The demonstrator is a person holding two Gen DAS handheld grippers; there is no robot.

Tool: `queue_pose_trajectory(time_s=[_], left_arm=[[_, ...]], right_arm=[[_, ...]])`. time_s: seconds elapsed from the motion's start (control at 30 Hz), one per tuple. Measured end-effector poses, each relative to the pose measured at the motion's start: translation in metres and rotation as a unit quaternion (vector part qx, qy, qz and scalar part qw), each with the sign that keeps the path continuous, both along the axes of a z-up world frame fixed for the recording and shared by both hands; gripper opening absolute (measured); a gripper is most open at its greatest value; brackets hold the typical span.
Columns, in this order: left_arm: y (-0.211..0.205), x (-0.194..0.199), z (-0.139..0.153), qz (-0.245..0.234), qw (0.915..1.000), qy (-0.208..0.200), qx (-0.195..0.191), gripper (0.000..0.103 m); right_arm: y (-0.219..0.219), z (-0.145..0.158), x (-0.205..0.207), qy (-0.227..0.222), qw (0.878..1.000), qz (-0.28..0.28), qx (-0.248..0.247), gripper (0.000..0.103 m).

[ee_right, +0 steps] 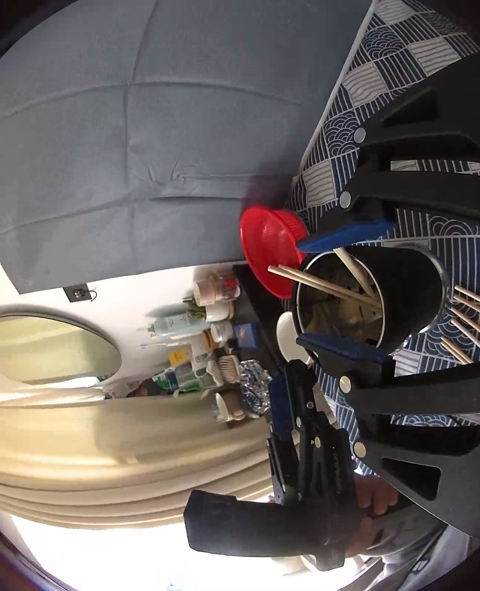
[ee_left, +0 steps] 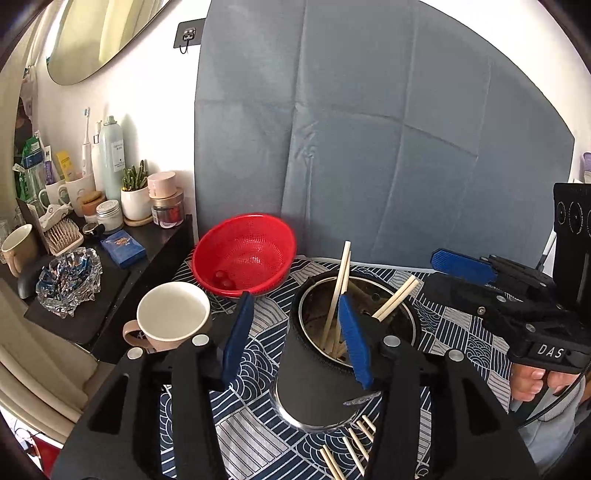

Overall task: Organize utensils
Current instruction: 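Move the open right tool back over the loose wooden chopsticks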

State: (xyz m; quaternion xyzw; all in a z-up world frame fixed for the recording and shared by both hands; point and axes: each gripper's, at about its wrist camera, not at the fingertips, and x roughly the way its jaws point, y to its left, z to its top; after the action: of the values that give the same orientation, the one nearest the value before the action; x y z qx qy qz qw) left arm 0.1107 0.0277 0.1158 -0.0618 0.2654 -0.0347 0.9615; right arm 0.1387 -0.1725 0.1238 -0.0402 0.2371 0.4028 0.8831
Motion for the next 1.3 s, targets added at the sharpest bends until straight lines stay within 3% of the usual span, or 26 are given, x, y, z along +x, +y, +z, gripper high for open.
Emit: queue_pose_trajectory(time_s=[0.23, 0.4, 1.07, 1.3], left_arm=[[-0.006, -0.019, -0.011, -0.009, 0.9996, 0.019, 0.019, 0.057], [-0.008, -0.029, -0.027, -0.009, 0.9987, 0.044, 0.024, 0.062], [-0.029, -0.035, -0.114, -0.027, 0.9847, 0.169, 0.033, 0.064], [-0.034, -0.038, -0.134, -0.035, 0.9785, 0.199, 0.04, 0.064]], right_arm=[[-0.007, -0.003, -0.021, 0.018, 1.0, -0.014, -0.018, 0.069], [-0.012, -0.017, -0.033, 0.029, 0.999, -0.022, -0.039, 0.072], [-0.017, -0.107, -0.041, 0.137, 0.981, -0.051, -0.126, 0.075], [-0.014, -0.129, -0.04, 0.167, 0.972, -0.059, -0.155, 0.07]])
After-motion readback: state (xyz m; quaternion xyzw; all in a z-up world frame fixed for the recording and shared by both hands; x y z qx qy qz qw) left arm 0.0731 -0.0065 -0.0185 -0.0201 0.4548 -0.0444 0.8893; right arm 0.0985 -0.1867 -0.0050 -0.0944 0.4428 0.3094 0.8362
